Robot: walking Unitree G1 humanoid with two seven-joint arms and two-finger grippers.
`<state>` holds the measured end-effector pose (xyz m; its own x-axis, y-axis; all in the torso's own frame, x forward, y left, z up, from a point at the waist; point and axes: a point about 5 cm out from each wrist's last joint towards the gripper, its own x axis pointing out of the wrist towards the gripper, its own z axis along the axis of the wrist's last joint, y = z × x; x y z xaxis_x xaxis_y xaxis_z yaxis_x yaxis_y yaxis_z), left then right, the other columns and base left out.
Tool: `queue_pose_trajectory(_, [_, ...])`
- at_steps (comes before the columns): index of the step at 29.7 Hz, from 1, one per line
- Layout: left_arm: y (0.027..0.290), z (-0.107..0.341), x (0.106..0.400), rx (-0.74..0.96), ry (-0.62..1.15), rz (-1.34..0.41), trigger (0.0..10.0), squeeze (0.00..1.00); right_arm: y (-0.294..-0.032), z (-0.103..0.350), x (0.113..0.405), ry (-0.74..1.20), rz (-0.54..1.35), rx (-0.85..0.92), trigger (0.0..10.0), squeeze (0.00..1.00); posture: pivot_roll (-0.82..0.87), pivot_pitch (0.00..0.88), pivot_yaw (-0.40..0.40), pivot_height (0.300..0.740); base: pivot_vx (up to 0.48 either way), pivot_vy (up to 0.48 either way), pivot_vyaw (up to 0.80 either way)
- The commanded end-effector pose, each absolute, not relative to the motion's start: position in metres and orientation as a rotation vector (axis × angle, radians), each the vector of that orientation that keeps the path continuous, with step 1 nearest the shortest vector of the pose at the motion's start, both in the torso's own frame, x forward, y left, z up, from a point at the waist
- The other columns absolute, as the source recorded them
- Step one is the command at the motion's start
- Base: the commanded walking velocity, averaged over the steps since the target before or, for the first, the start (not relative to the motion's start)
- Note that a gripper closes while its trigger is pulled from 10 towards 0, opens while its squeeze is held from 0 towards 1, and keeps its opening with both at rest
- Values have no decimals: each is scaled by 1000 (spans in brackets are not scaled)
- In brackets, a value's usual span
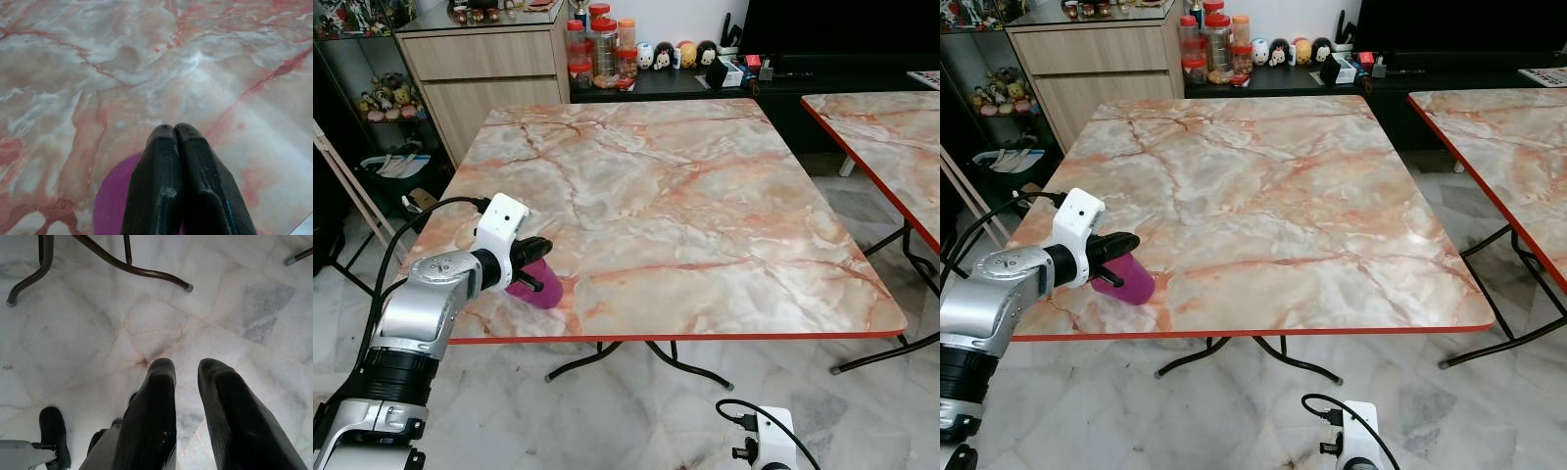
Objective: Setting the table
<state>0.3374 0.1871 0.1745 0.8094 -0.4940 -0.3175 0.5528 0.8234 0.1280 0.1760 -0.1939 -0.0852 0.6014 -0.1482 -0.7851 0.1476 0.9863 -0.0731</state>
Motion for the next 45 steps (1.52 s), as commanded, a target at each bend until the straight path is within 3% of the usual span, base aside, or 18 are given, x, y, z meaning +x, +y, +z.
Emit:
queue_pose_trajectory(1, [191,168,336,252,299,-550,10000,0,-193,-85,177,901,-173,11,10000,0,17,0,14,740,0,0,0])
queue_pose_trajectory(13, [194,158,333,278,342,-536,10000,0,-192,-85,176,903,-171,7,10000,0,19,0,13,740,0,0,0])
queue_pose_trajectory(22, [212,161,339,187,301,-321,10000,0,-192,-86,174,907,-171,6,10000,0,23,0,11,740,0,0,0])
queue_pose_trajectory(36, [213,158,336,213,306,-313,10000,8,-191,-85,177,905,-159,-2,10000,0,31,0,3,740,0,0,0])
queue_pose_trajectory(37, [214,159,336,214,301,-309,10000,1000,-192,-85,177,904,-160,-2,10000,0,31,0,3,740,0,0,0])
queue_pose_trajectory(45, [208,168,323,228,289,-375,10000,1000,-192,-85,176,909,-160,-5,10000,0,36,0,3,740,0,0,0])
